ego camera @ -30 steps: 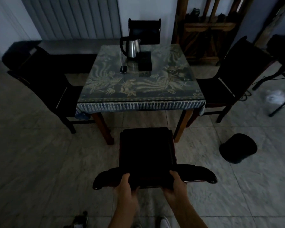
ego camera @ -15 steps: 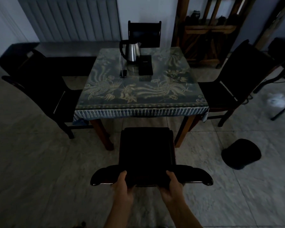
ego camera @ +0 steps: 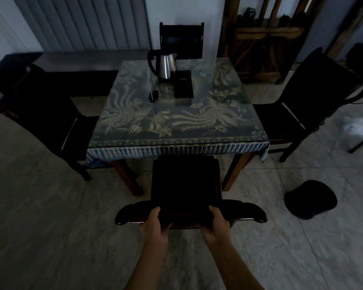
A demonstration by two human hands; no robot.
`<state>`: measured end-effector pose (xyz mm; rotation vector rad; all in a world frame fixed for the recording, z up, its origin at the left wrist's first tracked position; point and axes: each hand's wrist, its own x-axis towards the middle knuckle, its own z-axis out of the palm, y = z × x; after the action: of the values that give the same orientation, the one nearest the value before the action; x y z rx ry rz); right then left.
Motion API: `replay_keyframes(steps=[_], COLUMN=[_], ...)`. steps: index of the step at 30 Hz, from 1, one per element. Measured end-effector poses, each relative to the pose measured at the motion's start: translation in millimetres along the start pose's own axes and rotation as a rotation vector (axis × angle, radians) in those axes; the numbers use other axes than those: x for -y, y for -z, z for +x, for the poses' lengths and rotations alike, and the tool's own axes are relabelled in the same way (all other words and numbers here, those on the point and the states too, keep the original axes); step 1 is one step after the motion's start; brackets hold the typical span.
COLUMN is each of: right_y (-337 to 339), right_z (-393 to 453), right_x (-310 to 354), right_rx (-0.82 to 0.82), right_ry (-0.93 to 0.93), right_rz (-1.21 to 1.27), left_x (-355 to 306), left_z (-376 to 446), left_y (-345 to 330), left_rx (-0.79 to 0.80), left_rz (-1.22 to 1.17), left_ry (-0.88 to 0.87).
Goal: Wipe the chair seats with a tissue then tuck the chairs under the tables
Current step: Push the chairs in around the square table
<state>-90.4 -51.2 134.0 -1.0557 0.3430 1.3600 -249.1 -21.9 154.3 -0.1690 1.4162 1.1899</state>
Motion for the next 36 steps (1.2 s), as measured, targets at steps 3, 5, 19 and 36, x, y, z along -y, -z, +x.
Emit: replay_keyframes(steps=[3,5,19,36], right_y=[-13,-20,-62,-63], right_z=[14,23,62,63], right_x=[2,5,24,25], right_rx=[-0.008,0.000,-0.032,0.015], right_ry=[0.009,0.009,0.018,0.013], right_rz=[-0.037,-0.041,-0.114,-0.116], left_x=[-5,-7,-25,-27], left_z=[13,19,62,63], left_y=[-11,-13,-67,-65], left_rx=[0.008,0.068,0.006,0.107], left_rz=[0.065,0.102,0.021,0.015], left_ry=[-0.074,-0.143,0.010,0.028])
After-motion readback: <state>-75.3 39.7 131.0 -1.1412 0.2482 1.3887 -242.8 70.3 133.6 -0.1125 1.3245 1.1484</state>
